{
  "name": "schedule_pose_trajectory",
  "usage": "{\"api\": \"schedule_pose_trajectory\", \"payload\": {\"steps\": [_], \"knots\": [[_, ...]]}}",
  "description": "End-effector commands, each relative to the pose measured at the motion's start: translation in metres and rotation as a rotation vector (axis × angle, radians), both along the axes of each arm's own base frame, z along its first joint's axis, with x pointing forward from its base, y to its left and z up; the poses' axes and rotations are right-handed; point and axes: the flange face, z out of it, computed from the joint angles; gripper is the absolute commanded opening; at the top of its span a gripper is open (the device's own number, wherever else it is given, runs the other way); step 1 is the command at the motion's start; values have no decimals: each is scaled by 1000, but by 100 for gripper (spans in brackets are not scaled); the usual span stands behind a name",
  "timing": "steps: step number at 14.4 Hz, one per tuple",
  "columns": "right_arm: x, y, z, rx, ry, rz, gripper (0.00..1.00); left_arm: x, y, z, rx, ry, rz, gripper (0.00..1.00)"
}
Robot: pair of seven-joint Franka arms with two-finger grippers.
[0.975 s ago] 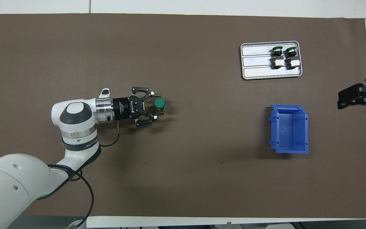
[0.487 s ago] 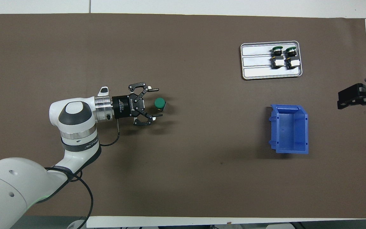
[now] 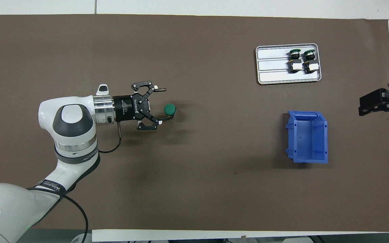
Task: Place and press button with both arms
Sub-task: 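Draw the left gripper back away from the button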
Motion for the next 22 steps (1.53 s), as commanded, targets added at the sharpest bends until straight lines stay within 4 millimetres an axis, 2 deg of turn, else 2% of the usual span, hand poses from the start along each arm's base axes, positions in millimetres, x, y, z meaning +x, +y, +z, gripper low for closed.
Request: {"api": "schedule_pose_trajectory", "payload": {"steps": [1, 3, 5, 6, 9, 11, 16, 22], "knots": [[-3, -2, -2, 12, 0, 12, 98, 3, 6, 33, 94, -18, -31, 100], [-3, -2, -2, 10, 0, 12, 98, 16, 20, 52, 170, -49, -64, 100], [-3, -2, -2, 10, 0, 12, 98, 18, 35, 77, 232, -95, -87, 100], [-4, -2, -1, 12, -1, 12, 98, 18, 39, 82, 261, -116, -107, 100], [-4, -2, -1, 12, -1, 12, 98, 21, 42, 98, 363, -193, -187, 100], [-3, -2, 0, 12, -3, 12, 98, 26, 52, 104, 412, -223, -209, 100], [-4, -2, -1, 12, -1, 12, 98, 32, 50, 131, 525, -307, -343, 100], [-3, -2, 0, 10, -3, 12, 98, 40, 55, 142, 688, -399, -446, 100]]}}
